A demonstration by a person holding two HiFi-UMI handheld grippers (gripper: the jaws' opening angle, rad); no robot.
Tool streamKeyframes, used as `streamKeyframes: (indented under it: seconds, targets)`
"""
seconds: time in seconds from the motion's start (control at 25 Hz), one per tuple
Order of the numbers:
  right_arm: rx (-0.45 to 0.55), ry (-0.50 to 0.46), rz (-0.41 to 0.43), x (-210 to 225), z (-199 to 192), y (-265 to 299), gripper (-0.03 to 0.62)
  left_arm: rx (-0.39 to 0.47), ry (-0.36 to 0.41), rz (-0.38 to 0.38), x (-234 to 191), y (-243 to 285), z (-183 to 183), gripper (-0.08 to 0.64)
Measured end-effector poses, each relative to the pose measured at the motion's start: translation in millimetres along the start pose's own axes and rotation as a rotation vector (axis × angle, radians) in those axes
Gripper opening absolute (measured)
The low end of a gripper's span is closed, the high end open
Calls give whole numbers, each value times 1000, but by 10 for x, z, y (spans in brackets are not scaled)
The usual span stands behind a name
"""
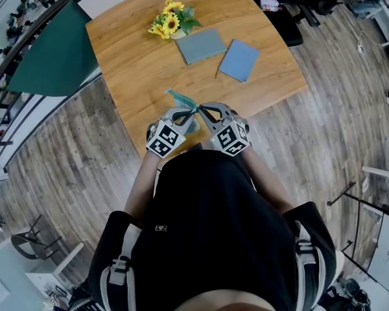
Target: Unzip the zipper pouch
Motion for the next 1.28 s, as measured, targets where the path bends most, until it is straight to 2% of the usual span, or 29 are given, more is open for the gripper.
streamKeyframes:
  seconds: [0.56,0.72,0.88,0.96,1.08,1.28]
  targets:
    - [36,52,20,0,-1,-95,9,-1,34,-95,80,-24,39,12]
    - [59,77,45,3,47,-134,6,17,36,-33,59,-16,12,29]
    - [56,73,57,-1,73,-148,6,55,12,25,38,0,-27,77]
    - [51,77,53,3,56,-168,6,64,9,34,62,14,-39,108]
    - [52,114,45,13,26,-179,6,75,25,40,120,43,-26,198]
    - [52,126,54,-15,48,-176,6,92,39,43,219,143,25,214]
Point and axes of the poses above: the fingertips, and each gripper's own axes: y forward along the fingers, x to its right, z out of its top, the point moved 6 cm from there along -y, backward along the fingers, and after that the axes turned 11 degrees about -y, right-handed, at the moved point
